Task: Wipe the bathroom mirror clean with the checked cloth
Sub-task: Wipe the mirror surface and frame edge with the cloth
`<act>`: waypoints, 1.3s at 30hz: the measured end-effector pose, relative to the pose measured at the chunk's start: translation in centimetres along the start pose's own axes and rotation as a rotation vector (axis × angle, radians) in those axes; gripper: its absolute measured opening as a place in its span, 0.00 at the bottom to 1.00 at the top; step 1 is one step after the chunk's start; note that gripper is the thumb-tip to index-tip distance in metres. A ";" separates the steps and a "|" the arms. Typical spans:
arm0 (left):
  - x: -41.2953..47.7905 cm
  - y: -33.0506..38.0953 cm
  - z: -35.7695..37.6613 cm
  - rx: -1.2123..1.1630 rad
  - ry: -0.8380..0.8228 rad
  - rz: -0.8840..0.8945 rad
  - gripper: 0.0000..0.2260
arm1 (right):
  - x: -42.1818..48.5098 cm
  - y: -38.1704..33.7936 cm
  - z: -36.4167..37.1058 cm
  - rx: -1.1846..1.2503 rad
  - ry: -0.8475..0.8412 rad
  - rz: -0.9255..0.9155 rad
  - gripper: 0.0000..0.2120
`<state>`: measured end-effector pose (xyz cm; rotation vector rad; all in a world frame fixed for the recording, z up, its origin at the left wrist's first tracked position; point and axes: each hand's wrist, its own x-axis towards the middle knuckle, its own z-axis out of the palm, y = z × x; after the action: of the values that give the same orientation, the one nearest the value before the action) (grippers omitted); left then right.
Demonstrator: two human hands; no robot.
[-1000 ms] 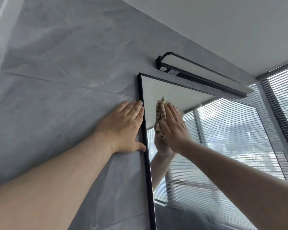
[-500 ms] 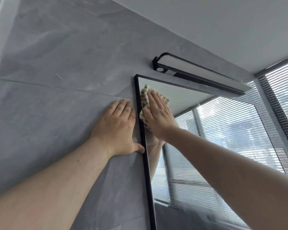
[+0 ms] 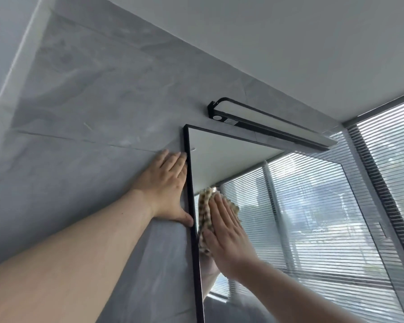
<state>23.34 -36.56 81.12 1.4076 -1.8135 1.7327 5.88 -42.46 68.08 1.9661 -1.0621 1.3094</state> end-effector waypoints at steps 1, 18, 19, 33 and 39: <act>0.0 -0.1 0.2 -0.005 0.000 0.001 0.67 | 1.2 0.0 -0.2 0.028 0.021 0.023 0.30; 0.7 0.0 1.5 -0.007 -0.013 -0.014 0.68 | 14.9 14.2 -5.6 0.293 0.347 0.590 0.28; 0.7 0.0 1.5 -0.001 -0.017 -0.013 0.68 | 13.9 16.5 -5.3 0.336 0.381 0.659 0.28; 0.5 0.1 0.7 0.004 0.012 -0.001 0.68 | 13.0 8.3 -4.7 0.188 0.203 0.282 0.31; -0.1 0.1 0.7 -0.062 0.029 -0.013 0.66 | 8.9 4.4 -1.6 0.130 0.193 0.146 0.36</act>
<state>23.59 -37.15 80.77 1.3605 -1.8221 1.6673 3.26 -46.37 77.02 1.8362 -1.0659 1.6485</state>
